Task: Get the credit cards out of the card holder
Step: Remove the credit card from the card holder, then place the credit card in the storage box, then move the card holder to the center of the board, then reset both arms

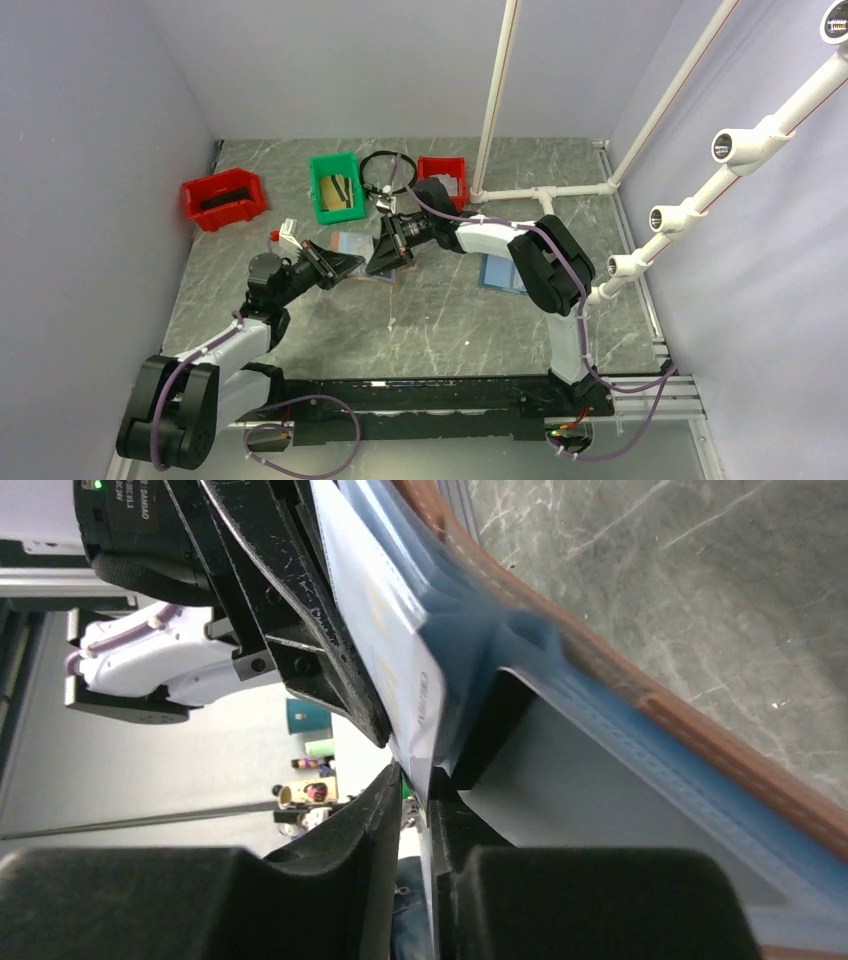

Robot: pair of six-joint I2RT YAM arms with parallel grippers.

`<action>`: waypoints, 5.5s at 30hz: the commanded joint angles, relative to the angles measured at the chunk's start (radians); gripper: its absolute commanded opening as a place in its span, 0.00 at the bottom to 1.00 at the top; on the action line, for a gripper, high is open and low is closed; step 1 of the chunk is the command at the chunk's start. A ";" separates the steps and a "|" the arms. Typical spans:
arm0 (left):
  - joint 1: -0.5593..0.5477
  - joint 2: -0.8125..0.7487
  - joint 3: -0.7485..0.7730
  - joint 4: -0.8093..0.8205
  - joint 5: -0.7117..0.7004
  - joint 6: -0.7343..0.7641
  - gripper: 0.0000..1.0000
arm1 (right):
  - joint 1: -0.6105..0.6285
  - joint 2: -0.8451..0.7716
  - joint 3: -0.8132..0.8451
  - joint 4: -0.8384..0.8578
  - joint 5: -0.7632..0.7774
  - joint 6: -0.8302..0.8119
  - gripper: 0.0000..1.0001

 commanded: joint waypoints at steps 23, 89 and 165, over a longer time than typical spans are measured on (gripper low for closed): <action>0.061 -0.096 -0.089 0.135 -0.008 -0.115 0.01 | -0.062 -0.070 -0.127 0.191 -0.063 0.010 0.00; 0.165 -0.179 -0.019 -0.794 0.055 0.255 0.00 | -0.215 0.044 0.590 -0.806 1.138 -1.193 0.00; 0.335 -0.232 1.001 -1.510 -0.124 0.586 1.00 | -0.458 -0.726 0.378 -1.350 0.340 -1.517 0.99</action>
